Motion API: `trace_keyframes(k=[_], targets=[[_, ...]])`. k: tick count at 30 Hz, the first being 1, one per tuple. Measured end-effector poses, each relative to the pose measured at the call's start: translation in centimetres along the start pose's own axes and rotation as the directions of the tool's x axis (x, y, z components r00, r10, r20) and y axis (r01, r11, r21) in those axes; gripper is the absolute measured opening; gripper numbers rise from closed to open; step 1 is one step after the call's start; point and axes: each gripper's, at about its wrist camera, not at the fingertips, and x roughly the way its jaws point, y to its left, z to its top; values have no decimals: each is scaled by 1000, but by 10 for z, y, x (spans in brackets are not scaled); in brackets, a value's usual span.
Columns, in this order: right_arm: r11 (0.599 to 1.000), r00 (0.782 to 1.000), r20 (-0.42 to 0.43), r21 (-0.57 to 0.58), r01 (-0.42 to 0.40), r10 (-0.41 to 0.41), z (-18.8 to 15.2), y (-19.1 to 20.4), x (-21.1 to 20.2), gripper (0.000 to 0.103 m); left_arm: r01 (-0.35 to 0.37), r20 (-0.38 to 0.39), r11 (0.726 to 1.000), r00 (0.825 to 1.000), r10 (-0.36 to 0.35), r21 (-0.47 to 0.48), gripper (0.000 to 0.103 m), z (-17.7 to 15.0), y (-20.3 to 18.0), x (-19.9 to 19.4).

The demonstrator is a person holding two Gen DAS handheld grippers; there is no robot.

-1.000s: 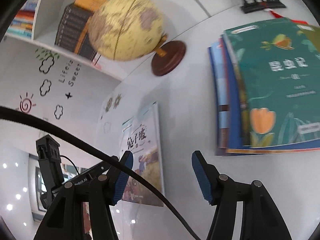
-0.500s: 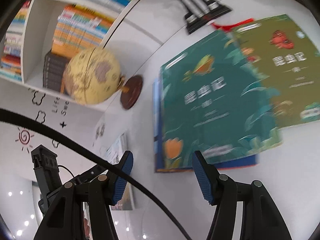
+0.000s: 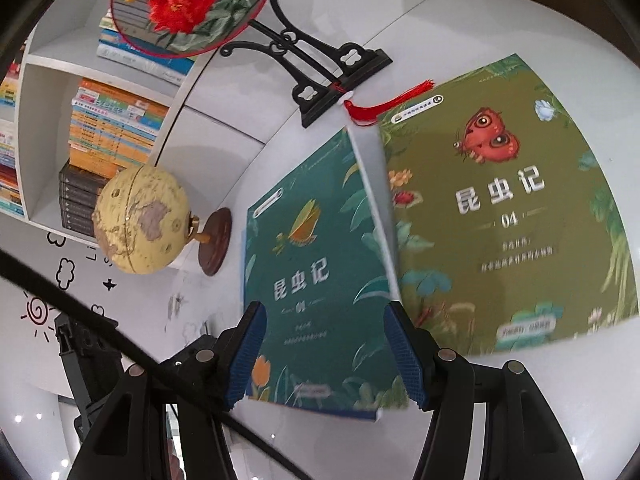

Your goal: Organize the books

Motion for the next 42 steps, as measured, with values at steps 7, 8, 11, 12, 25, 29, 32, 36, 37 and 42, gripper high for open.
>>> trace_keyframes(k=[7, 8, 11, 12, 25, 29, 32, 36, 37, 42], targets=[[998, 999, -24, -53, 39, -40, 11, -3, 19, 59, -52, -27, 998, 998, 53, 19, 32, 9, 3, 21], [997, 999, -29, -60, 42, -44, 12, -3, 22, 60, -39, -23, 999, 999, 39, 12, 33, 11, 4, 21], [997, 998, -49, -58, 45, -48, 16, -7, 34, 60, -11, -29, 1000, 1000, 11, 2, 33, 16, 8, 24], [998, 998, -53, -54, 43, -46, 17, -8, 37, 60, -4, -29, 1000, 1000, 4, 5, 33, 17, 8, 25], [996, 998, -55, -89, -5, 0, 20, -11, 38, 43, 2, 8, 991, 1000, -3, 133, 49, 16, -14, 29], [993, 995, 6, -64, -97, 98, 27, -15, 16, 28, 113, 53, 991, 992, -116, 68, 47, 18, -13, 18], [993, 999, -8, -105, -54, 53, 27, -12, 17, 25, 114, 66, 991, 991, -119, 73, 47, 19, -17, 18], [996, 998, 14, -75, -57, 58, 24, -20, 14, 8, 146, 65, 989, 987, -148, 34, 47, 19, -13, 23], [995, 998, 18, -80, -53, 55, 24, -21, 13, 7, 125, 46, 992, 991, -126, 17, 45, 19, -10, 28], [998, 998, 17, -35, -59, 60, 26, -32, 13, 7, 170, 41, 985, 985, -169, -26, 40, 19, -6, 30]])
